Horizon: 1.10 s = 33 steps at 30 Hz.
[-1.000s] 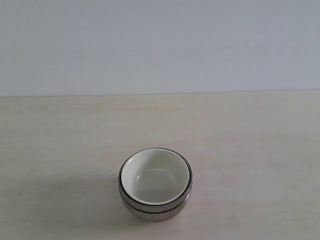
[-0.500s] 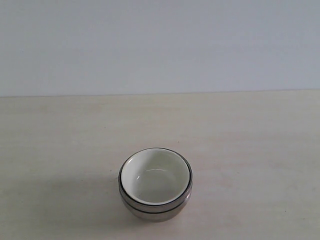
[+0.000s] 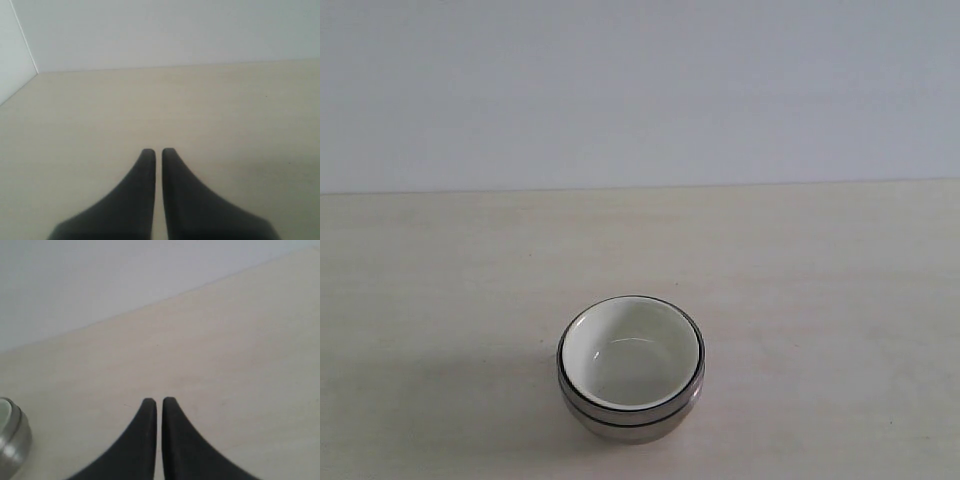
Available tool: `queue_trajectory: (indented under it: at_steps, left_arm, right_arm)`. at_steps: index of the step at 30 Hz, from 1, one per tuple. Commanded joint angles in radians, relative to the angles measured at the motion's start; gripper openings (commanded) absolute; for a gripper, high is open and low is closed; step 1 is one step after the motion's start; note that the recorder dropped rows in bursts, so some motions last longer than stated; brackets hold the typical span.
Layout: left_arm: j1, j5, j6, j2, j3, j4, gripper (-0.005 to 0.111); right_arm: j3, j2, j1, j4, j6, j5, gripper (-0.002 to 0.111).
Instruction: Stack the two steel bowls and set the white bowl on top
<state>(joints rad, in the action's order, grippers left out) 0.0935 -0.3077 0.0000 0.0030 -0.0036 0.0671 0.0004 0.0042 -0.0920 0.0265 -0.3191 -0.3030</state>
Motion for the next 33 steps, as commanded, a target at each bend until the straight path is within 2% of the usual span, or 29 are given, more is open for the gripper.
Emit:
queue_trajectory:
  at_steps: [1,7,33]
  left_arm:
    - [0.004,0.001,-0.008,-0.003,0.004,-0.005,0.004]
    - [0.004,0.001,-0.008,-0.003,0.004,-0.005,0.004]
    - [0.004,0.001,-0.008,-0.003,0.004,-0.005,0.004]
  right_arm:
    - [0.000,-0.004,0.002,0.009,0.275,-0.004,0.000]
    - [0.000,-0.004,0.002,0.009,0.336,-0.002,0.000]
    - [0.000,-0.004,0.002,0.009,0.336,-0.019,0.000]
